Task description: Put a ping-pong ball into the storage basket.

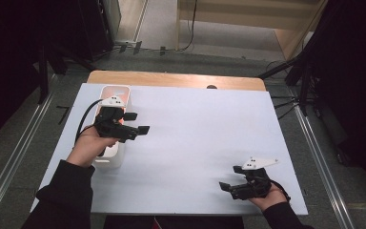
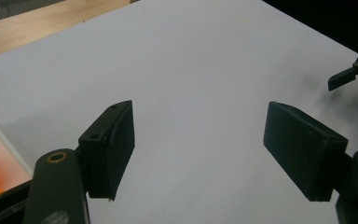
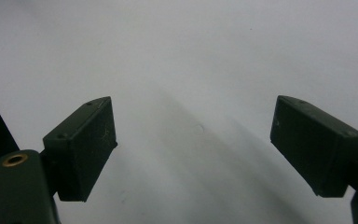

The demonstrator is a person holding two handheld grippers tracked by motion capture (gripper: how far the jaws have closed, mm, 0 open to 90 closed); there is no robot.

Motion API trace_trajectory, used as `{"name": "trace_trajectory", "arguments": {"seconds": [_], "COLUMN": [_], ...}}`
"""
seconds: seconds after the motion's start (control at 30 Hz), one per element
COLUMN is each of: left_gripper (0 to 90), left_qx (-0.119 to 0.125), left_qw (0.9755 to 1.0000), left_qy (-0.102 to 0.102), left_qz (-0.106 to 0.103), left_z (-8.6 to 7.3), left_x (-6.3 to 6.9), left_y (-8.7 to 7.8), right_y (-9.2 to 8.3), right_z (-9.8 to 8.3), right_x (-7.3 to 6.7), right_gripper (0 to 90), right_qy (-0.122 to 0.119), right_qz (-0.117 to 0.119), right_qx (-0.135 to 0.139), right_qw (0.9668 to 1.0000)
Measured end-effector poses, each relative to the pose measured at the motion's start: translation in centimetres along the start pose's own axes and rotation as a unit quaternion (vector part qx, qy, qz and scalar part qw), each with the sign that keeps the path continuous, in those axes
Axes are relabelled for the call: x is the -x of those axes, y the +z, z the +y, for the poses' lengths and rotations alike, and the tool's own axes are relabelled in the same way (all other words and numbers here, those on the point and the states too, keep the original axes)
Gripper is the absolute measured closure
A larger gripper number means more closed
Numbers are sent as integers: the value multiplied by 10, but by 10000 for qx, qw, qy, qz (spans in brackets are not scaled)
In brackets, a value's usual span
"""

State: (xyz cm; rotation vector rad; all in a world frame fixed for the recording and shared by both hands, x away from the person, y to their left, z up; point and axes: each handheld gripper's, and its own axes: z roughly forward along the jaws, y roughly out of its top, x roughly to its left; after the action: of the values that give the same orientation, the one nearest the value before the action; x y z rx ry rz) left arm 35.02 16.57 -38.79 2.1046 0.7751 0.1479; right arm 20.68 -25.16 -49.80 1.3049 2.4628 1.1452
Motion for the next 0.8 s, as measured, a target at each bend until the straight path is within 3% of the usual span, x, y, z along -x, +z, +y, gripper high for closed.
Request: {"name": "trace_trajectory", "arguments": {"seconds": [0.5, 0.8], "left_gripper": [253, 253], "left_qx": [-82, -60], "left_qw": [10000, 9999], "left_qy": [-3, 134], "left_qz": [-22, -21], "left_z": [-15, -26], "left_x": [17, 25], "left_y": [9, 9], "right_y": [0, 0], "right_z": [0, 0], "right_x": [-1, 0], "right_gripper": [128, 128], "right_qy": [-1, -17], "right_qz": [34, 25], "right_qx": [5, -6], "right_qw": [10000, 10000]}}
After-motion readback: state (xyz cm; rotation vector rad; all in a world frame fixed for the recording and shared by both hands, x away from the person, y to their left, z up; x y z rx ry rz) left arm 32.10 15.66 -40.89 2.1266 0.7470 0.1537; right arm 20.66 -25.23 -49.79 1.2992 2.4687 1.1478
